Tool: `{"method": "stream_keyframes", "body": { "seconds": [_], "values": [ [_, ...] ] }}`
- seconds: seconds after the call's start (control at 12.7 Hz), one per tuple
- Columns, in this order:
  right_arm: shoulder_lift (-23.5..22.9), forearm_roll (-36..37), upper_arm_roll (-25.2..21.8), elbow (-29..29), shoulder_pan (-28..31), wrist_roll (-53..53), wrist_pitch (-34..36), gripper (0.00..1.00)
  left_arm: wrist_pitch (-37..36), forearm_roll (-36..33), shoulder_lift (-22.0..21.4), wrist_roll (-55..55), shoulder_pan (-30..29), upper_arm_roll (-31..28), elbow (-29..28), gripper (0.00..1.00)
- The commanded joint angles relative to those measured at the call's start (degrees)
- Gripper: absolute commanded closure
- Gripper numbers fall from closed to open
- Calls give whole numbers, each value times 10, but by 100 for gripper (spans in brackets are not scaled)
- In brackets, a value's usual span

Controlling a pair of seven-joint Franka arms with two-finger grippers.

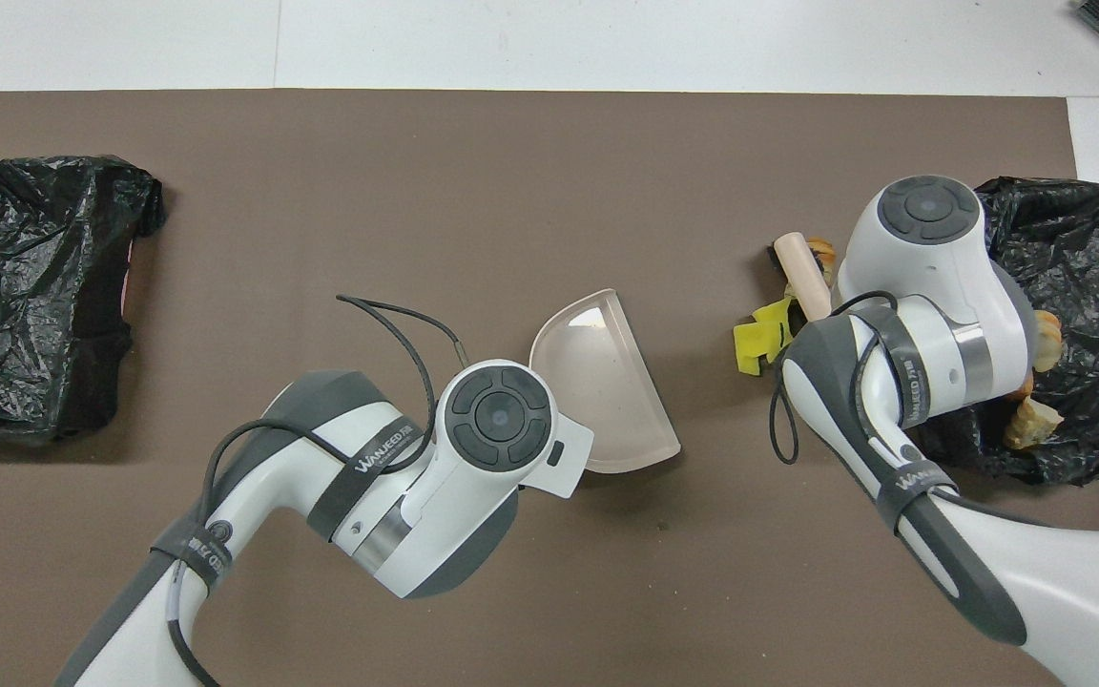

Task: Sweep and dump trash in bin
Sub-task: 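Sweep the bread and sponge pieces into the dustpan with the right gripper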

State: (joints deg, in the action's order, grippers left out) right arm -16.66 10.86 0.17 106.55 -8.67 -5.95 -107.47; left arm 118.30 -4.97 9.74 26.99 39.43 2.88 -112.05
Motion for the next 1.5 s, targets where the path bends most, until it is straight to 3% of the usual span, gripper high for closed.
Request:
{"method": "stream_keyframes", "body": {
  "seconds": [0.0, 0.39, 0.71, 0.95, 1.18, 1.42],
  "values": [
    [18, -61, 2, 1, -10, 5, 36, 100, 13, -6, -28, -16, 8, -6, -37, 100],
    [26, -58, -3, -43, 1, 1, 68, 100, 13, -6, -38, -21, 8, -6, -52, 100],
    [29, -31, -4, 14, 25, 2, -11, 100, 12, -6, -40, -22, 10, -6, -58, 100],
    [40, -36, -1, 52, 15, 15, -19, 100, 11, -4, -48, -23, 10, -5, -70, 100],
    [40, -45, 2, 81, -14, 62, -36, 100, 12, 0, -49, -24, 9, -5, -73, 100],
    [51, -110, 2, 99, -62, 86, -34, 100, 10, 1, -49, -24, 8, -5, -74, 100]
  ]
}}
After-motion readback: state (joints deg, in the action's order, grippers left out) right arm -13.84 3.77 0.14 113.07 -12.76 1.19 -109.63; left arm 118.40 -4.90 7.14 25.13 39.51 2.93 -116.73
